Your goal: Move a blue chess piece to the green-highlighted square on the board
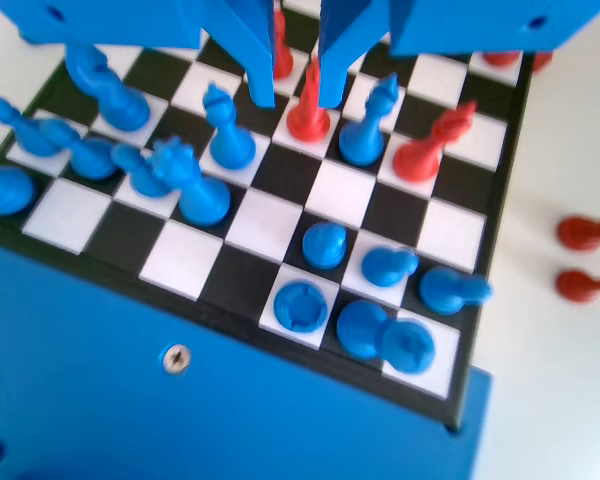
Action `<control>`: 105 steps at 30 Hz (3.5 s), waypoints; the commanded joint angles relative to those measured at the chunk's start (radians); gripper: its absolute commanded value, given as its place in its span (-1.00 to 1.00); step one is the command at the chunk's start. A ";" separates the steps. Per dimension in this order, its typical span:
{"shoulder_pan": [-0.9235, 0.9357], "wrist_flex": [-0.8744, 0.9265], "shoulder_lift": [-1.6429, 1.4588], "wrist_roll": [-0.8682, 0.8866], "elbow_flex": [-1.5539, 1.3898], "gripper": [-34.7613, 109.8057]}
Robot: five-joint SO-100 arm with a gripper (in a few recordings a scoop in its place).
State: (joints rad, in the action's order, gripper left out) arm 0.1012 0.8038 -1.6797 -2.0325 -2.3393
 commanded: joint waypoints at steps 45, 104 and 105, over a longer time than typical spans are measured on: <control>0.008 -0.137 0.216 0.014 0.153 -0.36; 0.245 0.472 0.325 0.109 0.827 -0.51; 0.264 0.477 0.353 0.123 0.862 -0.51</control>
State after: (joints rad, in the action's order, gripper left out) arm 0.2915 1.2395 -1.3530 -1.9451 -1.6490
